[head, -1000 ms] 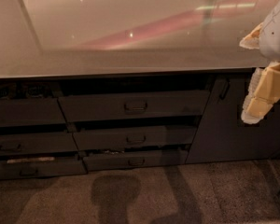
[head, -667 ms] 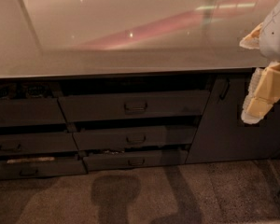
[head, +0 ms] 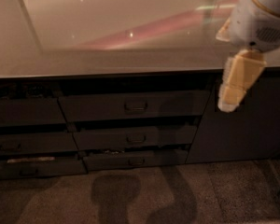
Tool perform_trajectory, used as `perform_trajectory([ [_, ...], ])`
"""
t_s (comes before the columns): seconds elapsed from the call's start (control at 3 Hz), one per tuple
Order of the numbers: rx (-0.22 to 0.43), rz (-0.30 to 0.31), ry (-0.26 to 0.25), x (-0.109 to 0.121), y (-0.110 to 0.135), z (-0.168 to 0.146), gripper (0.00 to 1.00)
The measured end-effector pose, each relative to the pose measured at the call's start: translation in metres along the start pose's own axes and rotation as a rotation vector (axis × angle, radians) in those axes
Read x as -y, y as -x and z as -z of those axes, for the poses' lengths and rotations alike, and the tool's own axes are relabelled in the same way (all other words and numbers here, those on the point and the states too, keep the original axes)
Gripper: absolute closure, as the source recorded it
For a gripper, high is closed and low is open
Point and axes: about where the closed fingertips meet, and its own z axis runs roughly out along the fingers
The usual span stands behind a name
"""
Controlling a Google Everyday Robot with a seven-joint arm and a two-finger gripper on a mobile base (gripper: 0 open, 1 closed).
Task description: Open top drawer
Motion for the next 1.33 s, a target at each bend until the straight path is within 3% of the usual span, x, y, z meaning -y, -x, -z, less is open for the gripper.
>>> perform_trajectory([
  [0.33,0.009,0.082,0.022,0.018,0.063,-0.013,0.00],
  [0.67,0.009,0.082,0.022,0.018,0.063,-0.013,0.00],
  [1.33,0.164,0.145,0.099,0.011,0.082,-0.024,0.00],
])
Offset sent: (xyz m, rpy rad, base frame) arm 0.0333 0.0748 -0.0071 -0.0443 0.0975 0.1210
